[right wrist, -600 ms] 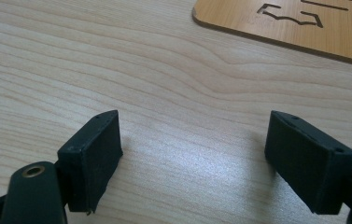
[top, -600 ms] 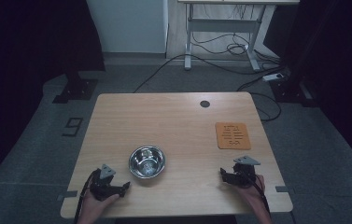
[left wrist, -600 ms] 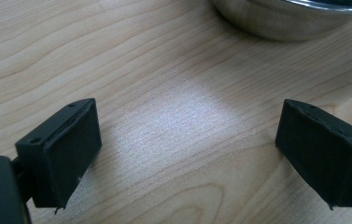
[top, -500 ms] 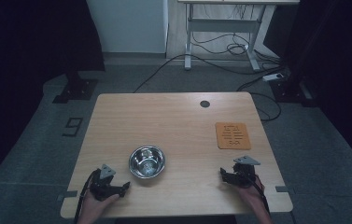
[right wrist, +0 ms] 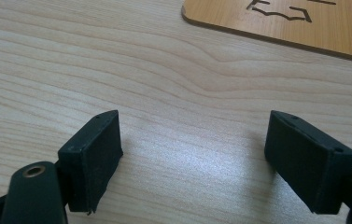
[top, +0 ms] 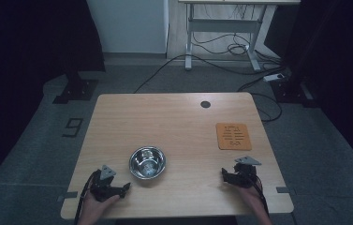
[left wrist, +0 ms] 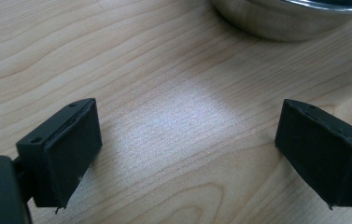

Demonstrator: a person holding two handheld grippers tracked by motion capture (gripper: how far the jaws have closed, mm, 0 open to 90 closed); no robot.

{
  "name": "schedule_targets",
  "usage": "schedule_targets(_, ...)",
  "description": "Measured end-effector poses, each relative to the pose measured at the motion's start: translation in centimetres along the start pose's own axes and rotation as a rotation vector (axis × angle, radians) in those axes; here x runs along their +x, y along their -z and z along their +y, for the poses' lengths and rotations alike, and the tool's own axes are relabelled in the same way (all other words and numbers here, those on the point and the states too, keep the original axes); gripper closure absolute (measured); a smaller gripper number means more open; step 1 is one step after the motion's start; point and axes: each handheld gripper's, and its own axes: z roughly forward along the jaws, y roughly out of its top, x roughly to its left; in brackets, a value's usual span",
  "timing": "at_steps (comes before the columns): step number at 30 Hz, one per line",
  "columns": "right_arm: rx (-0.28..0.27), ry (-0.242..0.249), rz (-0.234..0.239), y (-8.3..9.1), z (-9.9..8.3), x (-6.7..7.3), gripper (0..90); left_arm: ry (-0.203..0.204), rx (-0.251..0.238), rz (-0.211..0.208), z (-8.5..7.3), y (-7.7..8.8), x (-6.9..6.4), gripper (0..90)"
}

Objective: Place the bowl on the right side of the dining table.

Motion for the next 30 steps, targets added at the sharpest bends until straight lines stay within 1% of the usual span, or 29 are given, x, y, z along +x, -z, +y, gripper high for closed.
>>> schedule_targets(3, 0.008, -0.002, 0.002, 0.0, 0.1, 0.0, 18.3, 0.000, 0.000, 0.000, 0.0, 0.0, 0.0, 6.8)
schedule_targets(5, 0.018, -0.011, 0.009, 0.0, 0.3, -0.1, 16.5, 0.000, 0.000, 0.000, 0.0, 0.0, 0.0, 6.8)
schedule_targets(6, 0.026, -0.046, 0.047, 0.1, 0.5, -0.2, 15.6, 0.001, 0.000, -0.001, 0.0, 0.0, 0.0, 6.8)
schedule_targets(7, 0.026, -0.046, 0.047, 0.1, 0.5, -0.2, 15.6, 0.000, 0.000, 0.000, 0.0, 0.0, 0.0, 6.8)
schedule_targets(8, 0.025, -0.064, 0.070, 0.1, 0.6, -0.3, 15.8, 0.000, 0.000, 0.000, 0.0, 0.0, 0.0, 6.8)
schedule_targets(9, 0.014, -0.077, 0.071, 0.2, 0.8, -0.4, 15.8, 0.000, 0.000, 0.000, 0.0, 0.0, 0.0, 6.8)
schedule_targets(12, -0.006, -0.083, 0.067, 0.5, 1.0, -0.3, 15.9, 0.001, 0.000, -0.001, 0.0, 0.0, 0.0, 6.8)
schedule_targets(16, -0.052, -0.107, 0.089, 1.4, 1.4, -0.1, 16.8, 0.001, 0.000, 0.000, 0.0, 0.0, 0.0, 6.8)
schedule_targets(17, -0.072, -0.107, 0.093, 1.9, 1.5, 0.2, 16.8, 0.000, 0.000, 0.000, 0.0, 0.0, 0.0, 6.8)
schedule_targets(18, -0.072, -0.107, 0.093, 1.9, 1.5, 0.2, 16.8, 0.000, 0.000, 0.000, 0.0, 0.0, 0.0, 6.8)
schedule_targets(21, -0.100, -0.104, 0.098, 2.6, 1.9, 0.7, 16.7, 0.001, 0.000, -0.001, 0.0, 0.0, 0.0, 6.8)
schedule_targets(30, -0.139, -0.097, 0.126, 3.2, 2.7, 1.7, 16.4, 0.001, 0.000, 0.000, 0.0, 0.0, 0.0, 6.8)
